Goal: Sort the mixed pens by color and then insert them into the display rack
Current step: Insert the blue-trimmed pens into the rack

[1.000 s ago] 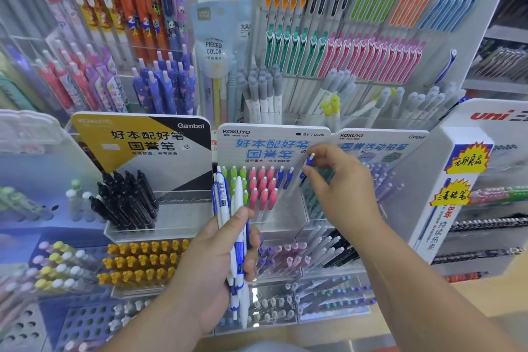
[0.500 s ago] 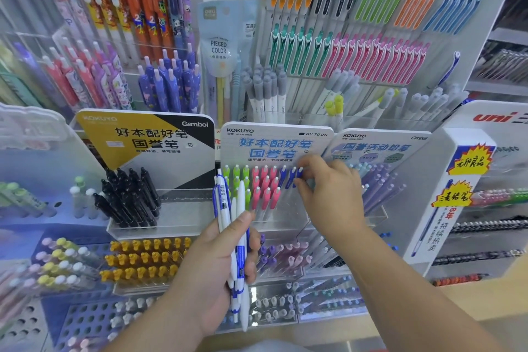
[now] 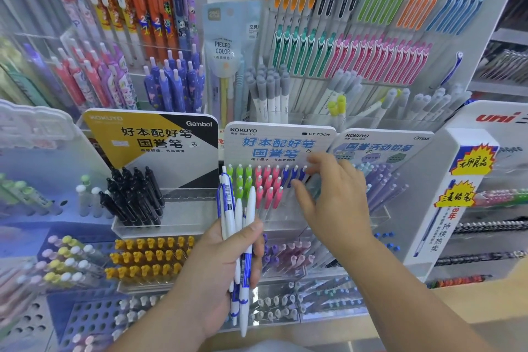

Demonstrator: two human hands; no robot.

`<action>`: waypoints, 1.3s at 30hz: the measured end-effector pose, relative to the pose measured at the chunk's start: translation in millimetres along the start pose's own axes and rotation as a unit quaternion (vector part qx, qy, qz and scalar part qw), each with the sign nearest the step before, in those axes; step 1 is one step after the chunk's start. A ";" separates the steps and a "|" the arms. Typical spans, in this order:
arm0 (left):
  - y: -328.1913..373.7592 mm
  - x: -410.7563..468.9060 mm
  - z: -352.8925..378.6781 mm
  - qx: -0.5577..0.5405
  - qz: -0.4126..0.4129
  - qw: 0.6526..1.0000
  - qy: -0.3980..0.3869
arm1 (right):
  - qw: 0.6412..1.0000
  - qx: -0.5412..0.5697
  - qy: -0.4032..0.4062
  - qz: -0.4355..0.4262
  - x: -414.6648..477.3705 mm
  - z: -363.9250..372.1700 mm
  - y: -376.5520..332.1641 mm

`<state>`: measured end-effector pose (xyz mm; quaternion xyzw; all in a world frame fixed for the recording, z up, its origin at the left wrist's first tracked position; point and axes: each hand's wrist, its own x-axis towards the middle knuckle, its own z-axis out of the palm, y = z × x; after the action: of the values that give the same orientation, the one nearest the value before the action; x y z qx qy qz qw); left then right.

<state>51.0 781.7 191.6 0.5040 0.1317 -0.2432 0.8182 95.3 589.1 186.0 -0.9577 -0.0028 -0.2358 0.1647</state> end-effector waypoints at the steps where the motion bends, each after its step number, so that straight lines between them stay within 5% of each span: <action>1: -0.2 0.1 -0.3 0.012 0.002 1.000 -0.002 | 0.999 0.053 -0.003 -0.001 -5.9 -8.0 -7.8; 3: -1.1 0.3 0.5 0.033 0.004 0.999 -0.007 | 0.979 0.191 -0.060 0.042 -16.4 -22.8 -26.8; 6: -2.3 0.6 5.2 0.055 0.013 0.998 -0.017 | 0.889 0.384 -0.179 0.173 -20.2 -35.0 -47.6; 12: -4.4 1.1 9.0 0.089 0.020 0.995 -0.033 | 0.811 0.463 -0.216 0.286 -18.3 -39.2 -48.6; 24: -2.9 -2.2 8.0 0.033 0.013 0.999 -0.029 | 0.775 0.523 -0.093 0.342 -7.1 -46.1 -20.0; 27: 0.2 0.1 4.8 0.016 0.041 0.999 -0.004 | 0.779 0.517 -0.154 0.319 -5.6 -54.0 -5.9; 30: 2.9 2.3 -0.1 0.012 0.056 0.998 0.018 | 0.808 0.444 -0.299 0.247 -5.1 -65.8 10.8; 33: 3.7 4.3 -3.8 0.029 0.057 0.998 0.018 | 0.776 0.408 -0.436 0.201 -5.4 -73.1 15.9; 39: 2.8 6.1 -2.3 0.118 0.065 0.991 -0.018 | 0.779 0.379 -0.475 0.156 -6.1 -60.6 -5.1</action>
<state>57.7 783.1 189.9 0.6001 0.0541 -0.2128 0.7692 62.2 575.2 235.4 -0.7957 -0.0202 0.2979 0.5269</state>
